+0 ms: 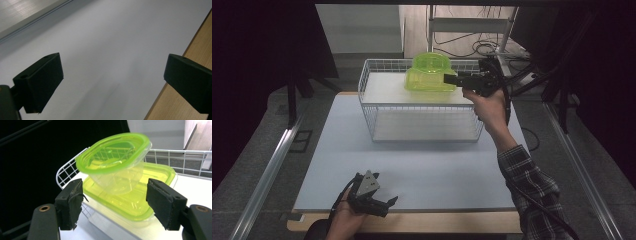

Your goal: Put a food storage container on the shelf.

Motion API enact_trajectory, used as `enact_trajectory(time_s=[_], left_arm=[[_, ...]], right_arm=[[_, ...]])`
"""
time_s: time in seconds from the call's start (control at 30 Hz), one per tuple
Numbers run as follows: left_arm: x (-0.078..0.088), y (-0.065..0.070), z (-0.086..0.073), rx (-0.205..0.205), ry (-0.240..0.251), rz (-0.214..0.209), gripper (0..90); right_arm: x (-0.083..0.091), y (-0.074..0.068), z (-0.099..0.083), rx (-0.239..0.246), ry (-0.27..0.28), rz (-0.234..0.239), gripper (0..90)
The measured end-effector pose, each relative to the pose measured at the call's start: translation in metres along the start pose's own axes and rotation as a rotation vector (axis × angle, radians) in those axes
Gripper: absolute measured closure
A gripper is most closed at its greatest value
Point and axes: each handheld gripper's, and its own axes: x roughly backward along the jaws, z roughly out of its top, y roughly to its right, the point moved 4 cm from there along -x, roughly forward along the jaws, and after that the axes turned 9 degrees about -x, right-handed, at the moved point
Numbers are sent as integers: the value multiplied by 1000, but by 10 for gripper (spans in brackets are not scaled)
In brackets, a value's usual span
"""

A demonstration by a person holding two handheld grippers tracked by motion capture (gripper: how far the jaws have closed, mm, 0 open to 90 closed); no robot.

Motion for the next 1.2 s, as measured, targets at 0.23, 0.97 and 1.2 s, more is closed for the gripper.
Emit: enact_trajectory(time_s=[0.23,0.97,1.2], left_arm=[[0,0,0,4,-1,-2,22],[0,-1,-1,-1,-7,0,21],[0,0,0,2,-8,0,21]], right_arm=[[6,0,-11,38,-13,1,285],[11,15,-65,121,-108,-28,203],[14,15,-79,142,-133,-33,172]])
